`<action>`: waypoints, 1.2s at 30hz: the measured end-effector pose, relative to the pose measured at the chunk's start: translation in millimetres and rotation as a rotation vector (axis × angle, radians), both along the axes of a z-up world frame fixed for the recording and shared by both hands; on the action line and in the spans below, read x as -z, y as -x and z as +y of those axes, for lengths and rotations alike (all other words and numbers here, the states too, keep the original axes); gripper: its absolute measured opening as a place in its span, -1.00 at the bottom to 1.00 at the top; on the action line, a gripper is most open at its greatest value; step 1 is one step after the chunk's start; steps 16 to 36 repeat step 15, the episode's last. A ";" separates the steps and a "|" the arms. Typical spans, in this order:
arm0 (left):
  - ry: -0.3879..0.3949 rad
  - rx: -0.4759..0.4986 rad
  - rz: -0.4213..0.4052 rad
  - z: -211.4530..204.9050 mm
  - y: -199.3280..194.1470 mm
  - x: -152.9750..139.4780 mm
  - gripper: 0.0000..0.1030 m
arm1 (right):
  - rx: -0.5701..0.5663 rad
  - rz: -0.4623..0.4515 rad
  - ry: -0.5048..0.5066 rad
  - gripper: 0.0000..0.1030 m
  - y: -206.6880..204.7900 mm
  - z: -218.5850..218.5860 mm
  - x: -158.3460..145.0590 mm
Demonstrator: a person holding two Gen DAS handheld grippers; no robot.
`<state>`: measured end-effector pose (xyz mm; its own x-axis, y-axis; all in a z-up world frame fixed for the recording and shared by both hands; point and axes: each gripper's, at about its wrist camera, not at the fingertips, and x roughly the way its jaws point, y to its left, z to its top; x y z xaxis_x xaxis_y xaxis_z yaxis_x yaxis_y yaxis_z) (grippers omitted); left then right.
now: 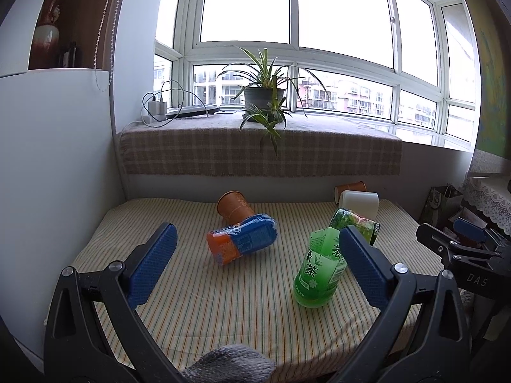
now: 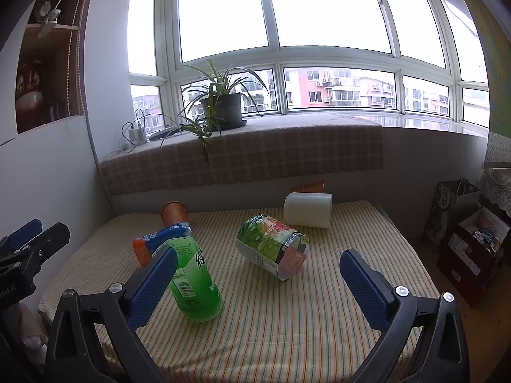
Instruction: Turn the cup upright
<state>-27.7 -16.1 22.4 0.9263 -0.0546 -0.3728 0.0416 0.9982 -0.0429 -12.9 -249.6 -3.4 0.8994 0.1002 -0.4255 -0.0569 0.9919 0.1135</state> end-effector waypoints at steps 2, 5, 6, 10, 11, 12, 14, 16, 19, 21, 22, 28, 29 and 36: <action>-0.004 0.002 0.000 -2.0 1.1 0.3 0.99 | 0.003 0.002 -0.003 1.00 -0.1 -1.7 0.8; -0.010 0.006 0.002 -4.6 2.5 1.6 0.99 | 0.005 0.005 -0.010 1.00 -1.0 -3.6 2.2; -0.009 0.006 0.003 -4.7 2.6 1.7 0.99 | 0.006 0.006 -0.010 1.00 -1.3 -4.0 2.6; -0.005 0.003 0.003 -4.6 2.9 1.9 0.99 | 0.005 0.006 -0.008 1.00 -2.4 -4.5 3.1; -0.004 0.006 0.004 -4.6 2.6 2.0 0.99 | 0.005 0.006 -0.005 1.00 -2.7 -4.2 3.3; -0.006 0.006 0.002 -4.5 2.2 2.0 0.99 | 0.005 0.007 -0.004 1.00 -3.4 -3.8 3.7; -0.010 -0.001 -0.004 -4.5 1.5 2.4 0.99 | 0.004 0.011 0.000 1.00 -4.8 -2.5 5.0; -0.010 -0.003 -0.001 -4.0 -0.1 3.2 0.99 | 0.002 0.015 0.000 1.00 -5.8 -1.7 5.9; -0.010 -0.003 -0.001 -4.0 -0.1 3.2 0.99 | 0.002 0.015 0.000 1.00 -5.8 -1.7 5.9; -0.010 -0.003 -0.001 -4.0 -0.1 3.2 0.99 | 0.002 0.015 0.000 1.00 -5.8 -1.7 5.9; -0.010 -0.003 -0.001 -4.0 -0.1 3.2 0.99 | 0.002 0.015 0.000 1.00 -5.8 -1.7 5.9; -0.010 -0.003 -0.001 -4.0 -0.1 3.2 0.99 | 0.002 0.015 0.000 1.00 -5.8 -1.7 5.9; -0.010 -0.003 -0.001 -4.0 -0.1 3.2 0.99 | 0.002 0.015 0.000 1.00 -5.8 -1.7 5.9; -0.010 -0.003 -0.001 -4.0 -0.1 3.2 0.99 | 0.002 0.015 0.000 1.00 -5.8 -1.7 5.9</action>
